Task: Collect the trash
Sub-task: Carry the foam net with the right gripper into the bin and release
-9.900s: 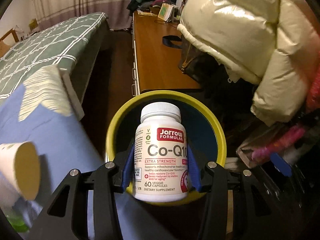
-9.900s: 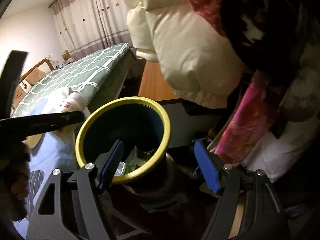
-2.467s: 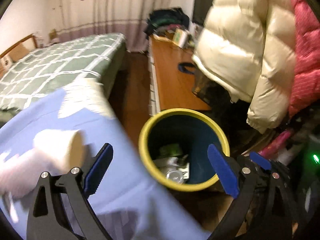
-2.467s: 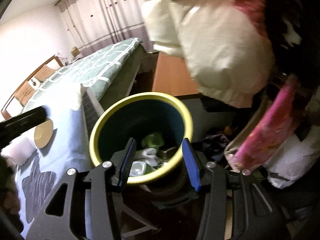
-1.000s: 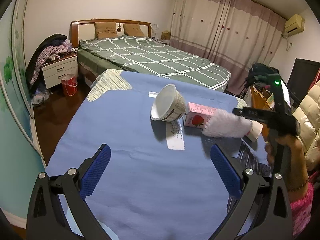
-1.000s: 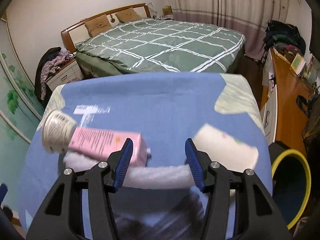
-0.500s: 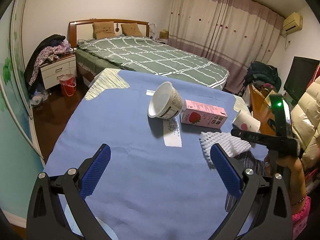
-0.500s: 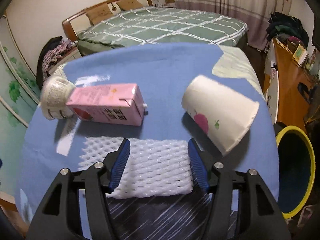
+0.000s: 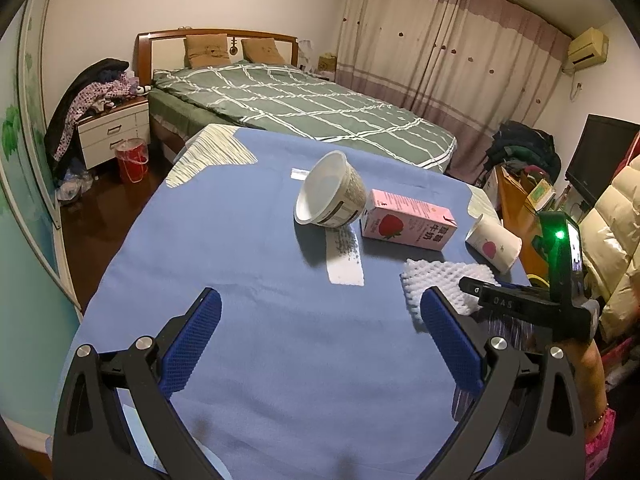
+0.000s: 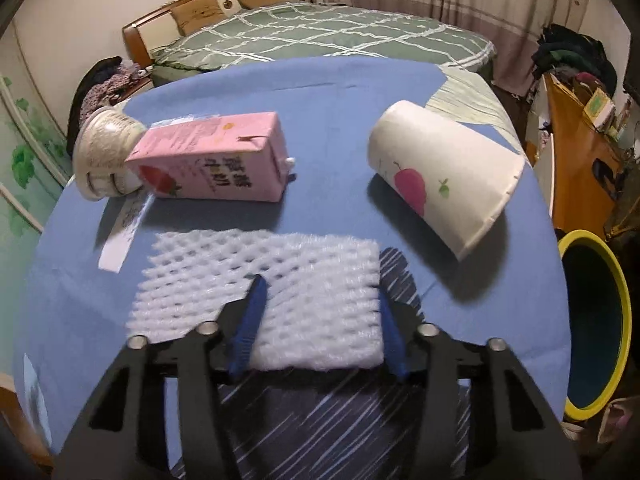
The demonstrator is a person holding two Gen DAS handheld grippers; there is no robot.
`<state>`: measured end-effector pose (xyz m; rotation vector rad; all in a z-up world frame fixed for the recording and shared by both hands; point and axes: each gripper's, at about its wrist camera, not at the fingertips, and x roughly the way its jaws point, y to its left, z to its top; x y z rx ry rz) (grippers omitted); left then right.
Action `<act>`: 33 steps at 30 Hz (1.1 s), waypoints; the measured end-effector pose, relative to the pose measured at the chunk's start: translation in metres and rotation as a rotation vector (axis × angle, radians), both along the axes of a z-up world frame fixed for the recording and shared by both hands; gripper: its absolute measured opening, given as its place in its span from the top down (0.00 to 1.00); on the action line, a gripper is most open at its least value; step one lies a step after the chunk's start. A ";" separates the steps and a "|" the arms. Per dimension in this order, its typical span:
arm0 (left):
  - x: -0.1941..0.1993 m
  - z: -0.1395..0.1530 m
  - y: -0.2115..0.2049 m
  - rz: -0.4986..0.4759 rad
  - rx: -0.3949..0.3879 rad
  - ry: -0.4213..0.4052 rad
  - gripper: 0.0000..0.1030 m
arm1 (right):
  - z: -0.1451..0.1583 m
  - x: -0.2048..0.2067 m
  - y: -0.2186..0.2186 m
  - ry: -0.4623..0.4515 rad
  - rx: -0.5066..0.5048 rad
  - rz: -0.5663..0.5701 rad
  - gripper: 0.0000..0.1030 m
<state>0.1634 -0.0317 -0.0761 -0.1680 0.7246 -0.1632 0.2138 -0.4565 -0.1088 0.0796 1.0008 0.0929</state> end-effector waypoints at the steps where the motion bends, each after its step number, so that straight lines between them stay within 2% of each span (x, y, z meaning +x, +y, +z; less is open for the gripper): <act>1: 0.000 0.000 0.000 -0.002 0.000 0.001 0.05 | 0.001 -0.002 0.001 -0.001 0.012 0.009 0.65; 3: 0.000 -0.001 -0.001 -0.003 0.000 0.001 0.05 | 0.002 -0.006 0.003 -0.005 0.023 0.018 0.74; 6: -0.001 -0.002 -0.001 -0.005 0.001 0.005 0.05 | 0.006 -0.017 0.001 -0.026 0.050 0.015 0.77; 14: 0.001 -0.003 -0.008 -0.019 0.005 0.011 0.05 | 0.024 -0.052 -0.044 -0.100 0.129 -0.080 0.77; 23: 0.002 -0.005 -0.029 -0.057 0.032 0.018 0.05 | 0.042 -0.073 -0.127 -0.179 0.168 -0.276 0.77; 33: 0.006 -0.006 -0.046 -0.085 0.057 0.024 0.05 | 0.042 -0.090 -0.212 -0.218 0.136 -0.501 0.76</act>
